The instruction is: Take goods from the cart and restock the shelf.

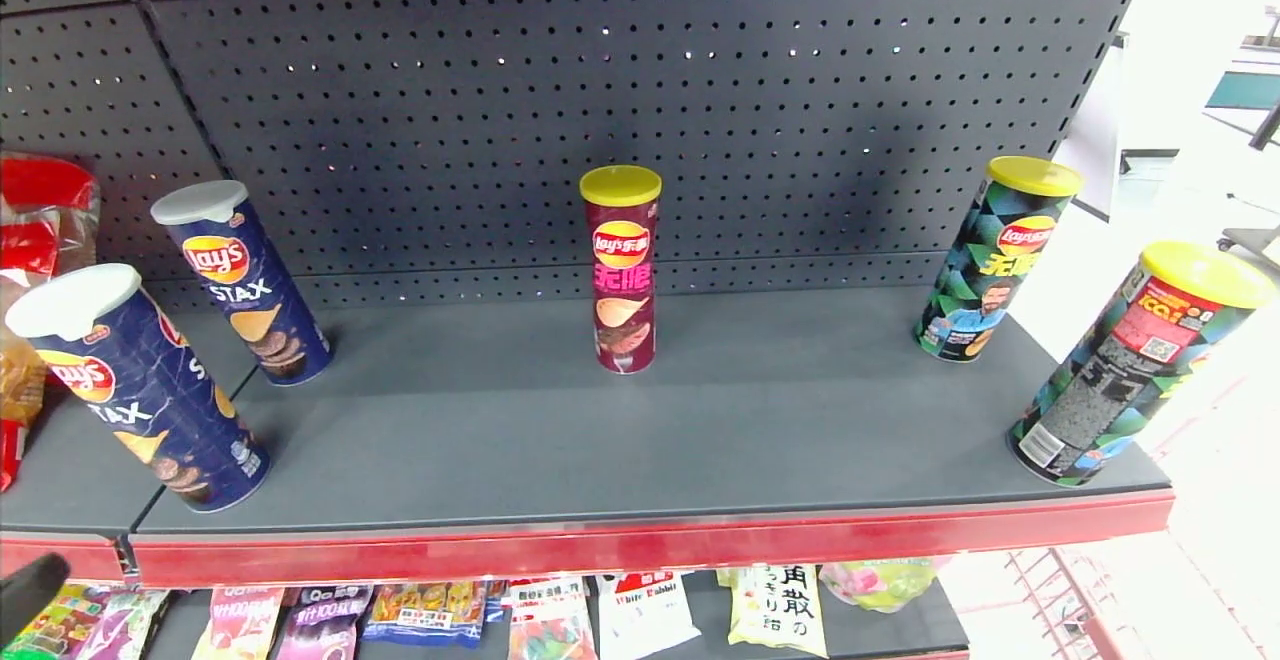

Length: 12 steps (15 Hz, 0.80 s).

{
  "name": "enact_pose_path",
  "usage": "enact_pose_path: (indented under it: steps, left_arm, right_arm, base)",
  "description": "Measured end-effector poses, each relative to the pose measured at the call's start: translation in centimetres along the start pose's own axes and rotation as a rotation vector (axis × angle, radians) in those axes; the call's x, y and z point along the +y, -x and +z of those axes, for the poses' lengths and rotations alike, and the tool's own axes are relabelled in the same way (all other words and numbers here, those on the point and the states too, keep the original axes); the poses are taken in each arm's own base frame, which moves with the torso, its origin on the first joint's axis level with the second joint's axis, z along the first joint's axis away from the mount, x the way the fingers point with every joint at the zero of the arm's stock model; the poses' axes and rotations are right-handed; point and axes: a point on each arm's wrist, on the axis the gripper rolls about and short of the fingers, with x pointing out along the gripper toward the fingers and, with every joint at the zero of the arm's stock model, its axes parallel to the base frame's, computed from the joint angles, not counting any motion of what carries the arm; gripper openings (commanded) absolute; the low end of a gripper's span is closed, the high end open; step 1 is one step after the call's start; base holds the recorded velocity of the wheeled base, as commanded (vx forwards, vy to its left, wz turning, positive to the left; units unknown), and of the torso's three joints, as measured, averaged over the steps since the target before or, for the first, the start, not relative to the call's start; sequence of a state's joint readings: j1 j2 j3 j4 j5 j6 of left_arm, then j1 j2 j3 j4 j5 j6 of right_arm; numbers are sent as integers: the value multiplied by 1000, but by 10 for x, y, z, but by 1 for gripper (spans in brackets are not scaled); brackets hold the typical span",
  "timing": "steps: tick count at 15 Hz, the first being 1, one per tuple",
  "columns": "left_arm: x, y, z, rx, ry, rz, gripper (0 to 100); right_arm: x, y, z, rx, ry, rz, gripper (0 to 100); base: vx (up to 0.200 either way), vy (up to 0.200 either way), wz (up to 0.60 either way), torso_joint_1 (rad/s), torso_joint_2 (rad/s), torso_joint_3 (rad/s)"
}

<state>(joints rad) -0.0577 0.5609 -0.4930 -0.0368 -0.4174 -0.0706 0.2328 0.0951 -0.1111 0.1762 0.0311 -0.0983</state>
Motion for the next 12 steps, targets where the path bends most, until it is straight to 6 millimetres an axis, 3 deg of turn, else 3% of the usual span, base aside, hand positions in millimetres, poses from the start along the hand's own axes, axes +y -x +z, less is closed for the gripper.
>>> enact_pose_path:
  steps: [5, 9, 12]
  left_arm:
    - [16, -60, 8, 146, -42, -139, 100]
    - [27, -126, 16, 147, -56, -219, 100]
    - [33, -180, 12, 148, -56, -375, 100]
  right_arm:
    - [0, 0, -1, 4, 0, 5, 0]
    - [0, 0, -1, 4, -1, 4, 0]
    - [0, 0, -1, 5, -1, 0, 0]
  base:
    - [0, 0, 0, 0, 0, 0]
    - [0, 0, 0, 0, 0, 0]
    - [0, 0, 0, 0, 0, 0]
